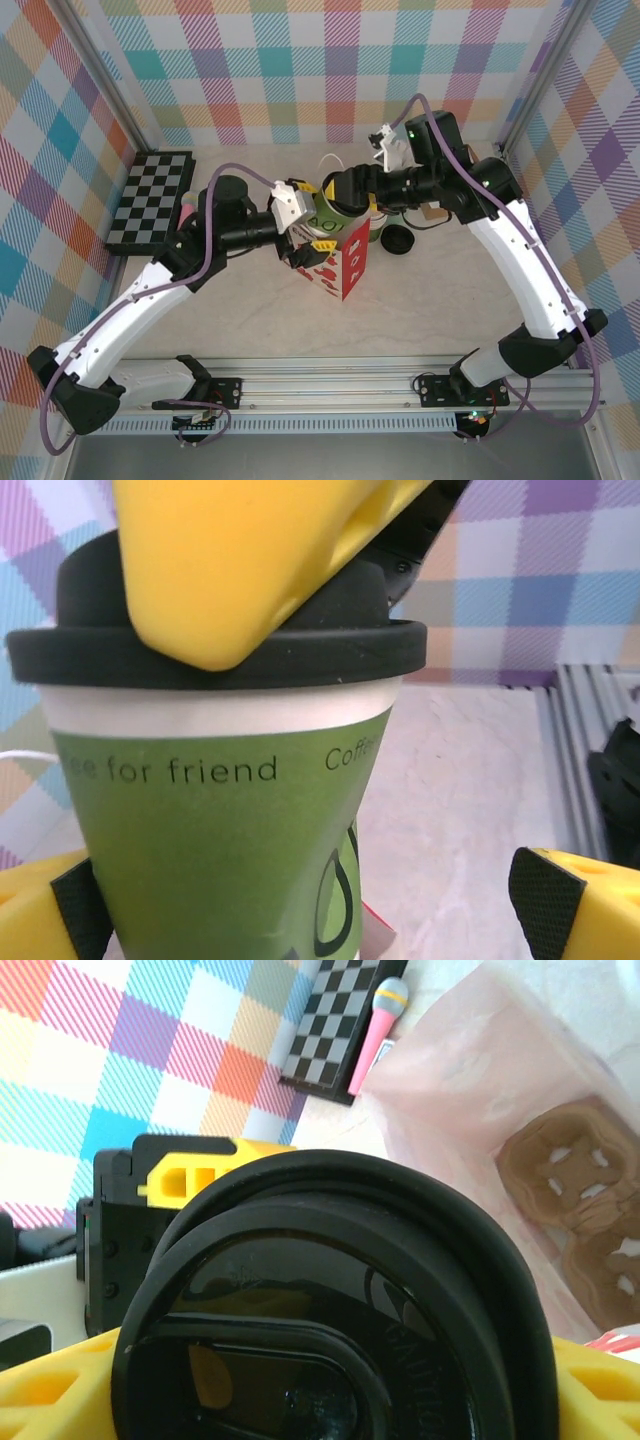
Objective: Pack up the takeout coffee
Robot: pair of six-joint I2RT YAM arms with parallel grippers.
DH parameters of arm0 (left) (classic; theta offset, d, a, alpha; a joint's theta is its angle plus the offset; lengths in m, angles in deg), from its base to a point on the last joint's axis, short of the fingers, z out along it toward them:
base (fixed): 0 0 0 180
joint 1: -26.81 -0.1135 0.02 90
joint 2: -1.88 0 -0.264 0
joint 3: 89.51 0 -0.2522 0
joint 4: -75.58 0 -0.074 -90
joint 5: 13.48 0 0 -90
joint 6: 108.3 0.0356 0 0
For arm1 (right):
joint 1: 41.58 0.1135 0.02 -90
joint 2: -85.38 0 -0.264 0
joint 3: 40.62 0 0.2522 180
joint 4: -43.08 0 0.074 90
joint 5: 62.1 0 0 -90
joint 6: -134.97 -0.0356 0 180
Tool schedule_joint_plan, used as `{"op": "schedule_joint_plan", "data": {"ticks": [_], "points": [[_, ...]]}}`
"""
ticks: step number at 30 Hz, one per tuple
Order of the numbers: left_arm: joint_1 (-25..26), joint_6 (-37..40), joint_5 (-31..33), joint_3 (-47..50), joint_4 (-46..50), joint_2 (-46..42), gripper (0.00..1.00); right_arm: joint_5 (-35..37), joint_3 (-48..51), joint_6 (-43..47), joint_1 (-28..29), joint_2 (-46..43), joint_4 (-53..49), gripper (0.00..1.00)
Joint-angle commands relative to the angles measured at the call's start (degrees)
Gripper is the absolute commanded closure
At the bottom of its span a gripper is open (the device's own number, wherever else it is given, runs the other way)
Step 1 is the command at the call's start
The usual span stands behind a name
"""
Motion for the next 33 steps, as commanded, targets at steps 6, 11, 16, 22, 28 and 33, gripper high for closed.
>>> {"op": "schedule_joint_plan", "data": {"ticks": [6, 11, 16, 22, 28, 33], "points": [[17.0, 6.3, 40.1, 11.3, -26.6, -0.7, 0.00, 10.1, 5.8, -12.6, -0.3, -5.0, 10.6, 0.36], [18.2, 9.4, 47.3, 9.5, -31.1, 4.6, 0.00, 10.5, 8.3, -16.5, -0.3, -6.3, 13.6, 0.37], [18.4, 10.4, 49.2, 10.5, -34.8, 6.2, 0.07, 11.5, 9.9, -17.9, -0.2, -7.3, 14.8, 0.37], [18.1, 10.5, 48.3, 11.2, -33.9, 5.9, 0.35, 11.7, 10.5, -18.4, -0.3, -7.9, 15.1, 0.36], [17.2, 9.8, 45.0, 11.5, -32.1, 4.9, 0.29, 12.2, 10.7, -17.9, -0.4, -8.4, 14.8, 0.36], [9.7, -2.2, 31.6, 11.4, -23.1, -1.0, 0.00, 11.8, 10.7, -14.7, -0.7, -8.8, 13.3, 0.36]]}}
